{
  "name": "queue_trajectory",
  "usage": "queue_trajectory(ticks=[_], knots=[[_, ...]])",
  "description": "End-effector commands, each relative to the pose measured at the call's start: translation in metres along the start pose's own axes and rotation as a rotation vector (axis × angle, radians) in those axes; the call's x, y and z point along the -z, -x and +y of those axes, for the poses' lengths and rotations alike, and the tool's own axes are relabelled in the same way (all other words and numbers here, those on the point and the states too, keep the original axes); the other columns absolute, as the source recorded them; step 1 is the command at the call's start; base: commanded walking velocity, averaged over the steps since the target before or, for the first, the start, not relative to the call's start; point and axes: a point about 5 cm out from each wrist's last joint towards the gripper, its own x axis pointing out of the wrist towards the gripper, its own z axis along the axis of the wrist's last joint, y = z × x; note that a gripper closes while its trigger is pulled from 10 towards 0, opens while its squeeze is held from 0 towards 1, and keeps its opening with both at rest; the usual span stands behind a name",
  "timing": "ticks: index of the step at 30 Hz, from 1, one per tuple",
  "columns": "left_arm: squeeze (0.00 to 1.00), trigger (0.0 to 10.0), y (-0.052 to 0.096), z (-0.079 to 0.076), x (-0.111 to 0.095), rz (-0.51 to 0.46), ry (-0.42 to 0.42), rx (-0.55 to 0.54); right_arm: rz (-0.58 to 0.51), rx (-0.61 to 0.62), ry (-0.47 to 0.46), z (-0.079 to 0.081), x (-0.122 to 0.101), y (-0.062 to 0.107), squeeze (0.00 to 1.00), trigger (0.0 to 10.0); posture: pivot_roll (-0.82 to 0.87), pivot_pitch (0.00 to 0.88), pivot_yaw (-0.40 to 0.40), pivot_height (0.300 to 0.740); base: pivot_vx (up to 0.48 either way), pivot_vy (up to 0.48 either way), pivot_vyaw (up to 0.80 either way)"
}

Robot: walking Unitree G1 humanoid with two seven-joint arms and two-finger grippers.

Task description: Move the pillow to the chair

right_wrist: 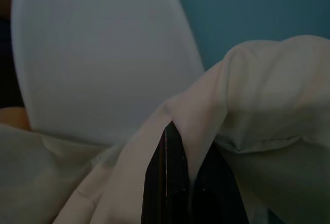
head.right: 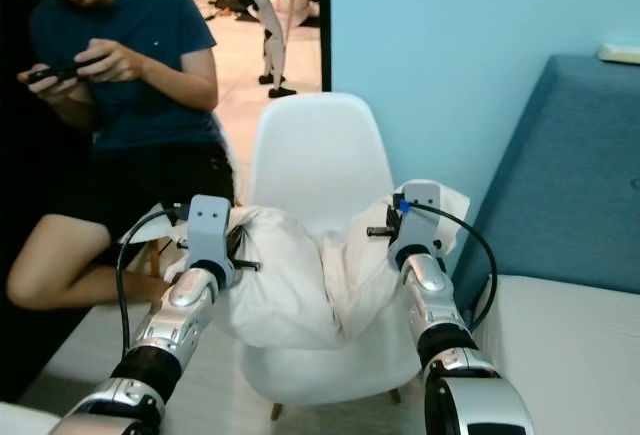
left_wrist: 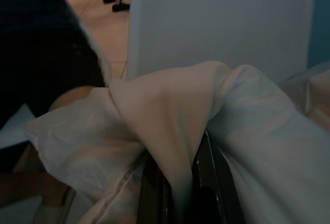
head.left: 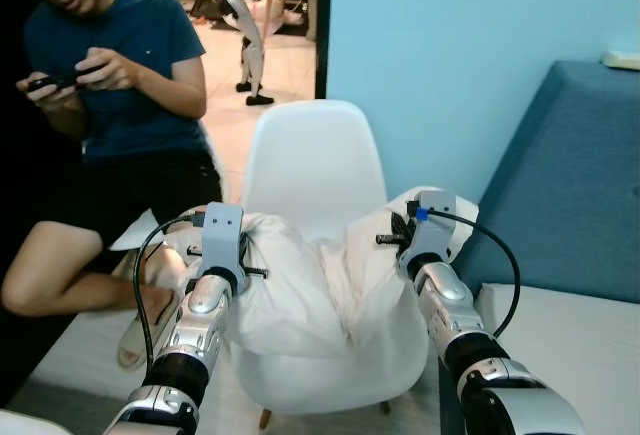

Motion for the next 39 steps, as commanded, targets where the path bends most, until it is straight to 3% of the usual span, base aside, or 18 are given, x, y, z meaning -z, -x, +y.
queue_trajectory(ticks=[1, 3, 4, 8, 17, 28, 39], knots=[[0.0, 10.0, -0.004, 0.002, -0.012, -0.065, -0.038, 0.021, -0.034, -0.029, 0.019, 0.009, -0.009, -0.005, 0.0, 10.0, -0.01, 0.063, -0.007, 0.74, 0.0, 0.0, 0.0], [0.0, 10.0, -0.005, 0.003, -0.016, -0.084, -0.033, 0.032, -0.033, -0.024, 0.023, 0.009, -0.01, -0.006, 0.0, 10.0, -0.01, 0.065, -0.008, 0.74, 0.0, 0.0, 0.0], [0.0, 10.0, -0.006, 0.001, -0.023, -0.131, 0.007, 0.085, -0.028, -0.011, 0.029, 0.008, -0.011, -0.007, 0.0, 10.0, 0.0, 0.071, -0.012, 0.74, 0.0, 0.0, 0.0], [0.0, 10.0, -0.007, -0.005, -0.028, -0.165, 0.076, 0.168, -0.057, 0.005, 0.027, 0.008, -0.013, -0.007, 0.0, 10.0, 0.0, 0.075, -0.006, 0.725, 0.0, 0.0, 0.0], [0.0, 10.0, -0.004, -0.015, -0.026, -0.184, 0.06, 0.235, -0.084, 0.055, 0.039, -0.001, -0.017, -0.006, 0.0, 10.0, -0.02, 0.08, 0.019, 0.68, 0.0, 0.0, 0.0], [0.0, 10.0, -0.007, -0.016, -0.028, -0.186, 0.053, 0.273, -0.114, 0.085, 0.049, -0.005, -0.021, -0.006, 0.0, 10.0, -0.02, 0.083, 0.023, 0.63, 0.0, 0.0, 0.0], [0.0, 10.0, -0.007, -0.018, -0.024, -0.147, -0.044, 0.364, -0.232, 0.144, 0.029, -0.012, -0.041, -0.007, 0.0, 10.0, -0.02, 0.089, 0.016, 0.63, 0.0, 0.0, 0.0]])
